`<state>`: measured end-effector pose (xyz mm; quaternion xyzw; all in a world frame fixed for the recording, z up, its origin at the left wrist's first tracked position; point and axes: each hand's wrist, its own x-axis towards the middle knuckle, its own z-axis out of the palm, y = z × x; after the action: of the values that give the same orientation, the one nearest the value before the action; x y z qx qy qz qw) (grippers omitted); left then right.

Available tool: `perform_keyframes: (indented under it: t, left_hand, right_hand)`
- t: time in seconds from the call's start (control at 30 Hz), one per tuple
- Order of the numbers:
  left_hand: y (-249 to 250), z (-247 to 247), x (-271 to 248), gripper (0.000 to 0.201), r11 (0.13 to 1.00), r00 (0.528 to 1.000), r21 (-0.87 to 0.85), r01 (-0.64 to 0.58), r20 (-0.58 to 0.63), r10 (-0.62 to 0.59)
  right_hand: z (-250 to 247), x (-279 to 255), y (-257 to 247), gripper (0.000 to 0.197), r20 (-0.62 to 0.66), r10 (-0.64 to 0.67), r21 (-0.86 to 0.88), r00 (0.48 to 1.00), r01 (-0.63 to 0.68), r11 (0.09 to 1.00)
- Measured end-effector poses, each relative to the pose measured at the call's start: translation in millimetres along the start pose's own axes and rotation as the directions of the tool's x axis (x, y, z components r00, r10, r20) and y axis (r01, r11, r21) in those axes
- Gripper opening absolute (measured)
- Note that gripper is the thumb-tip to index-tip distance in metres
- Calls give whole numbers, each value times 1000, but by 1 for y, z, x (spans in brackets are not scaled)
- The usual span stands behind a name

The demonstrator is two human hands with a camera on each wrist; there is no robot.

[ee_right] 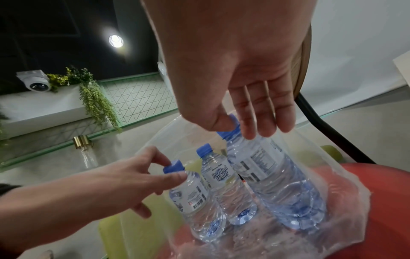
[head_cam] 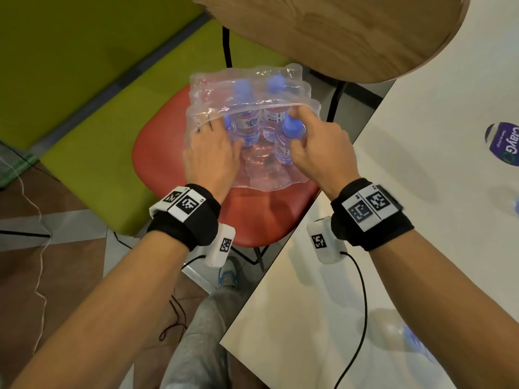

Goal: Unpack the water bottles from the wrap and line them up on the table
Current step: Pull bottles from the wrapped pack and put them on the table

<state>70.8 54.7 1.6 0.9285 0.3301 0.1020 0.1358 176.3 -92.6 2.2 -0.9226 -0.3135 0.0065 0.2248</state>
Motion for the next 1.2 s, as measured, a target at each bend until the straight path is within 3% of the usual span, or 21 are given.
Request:
perform_keyframes:
  t: [0.27,0.43,0.6,0.87,1.2]
  left_hand:
    - [-2,-5,5,36,1000,999,-17,-14,-51,13]
    - [-7,0,-5,34,996,997,-59,-74,2,74]
    - [-10,3,-21,33,989,998,-141,-45,32,50]
    - [-14,-6,-38,46,982,988,-125,-140,-78,131]
    - [-9,1,-50,40,946,975,-243,-213,-110,192]
  right_hand:
    - [2,-10,-1,28,-46,-49,26,998,51,998]
    - [3,-21,-2,31,2,-29,69,1000,29,997]
    - [7,-32,1,27,12,12,182,1000,-14,983]
    - [4,-34,-4,26,2,124,371,992,-116,922]
    - [4,-46,-3,28,3,117,360,993,-110,926]
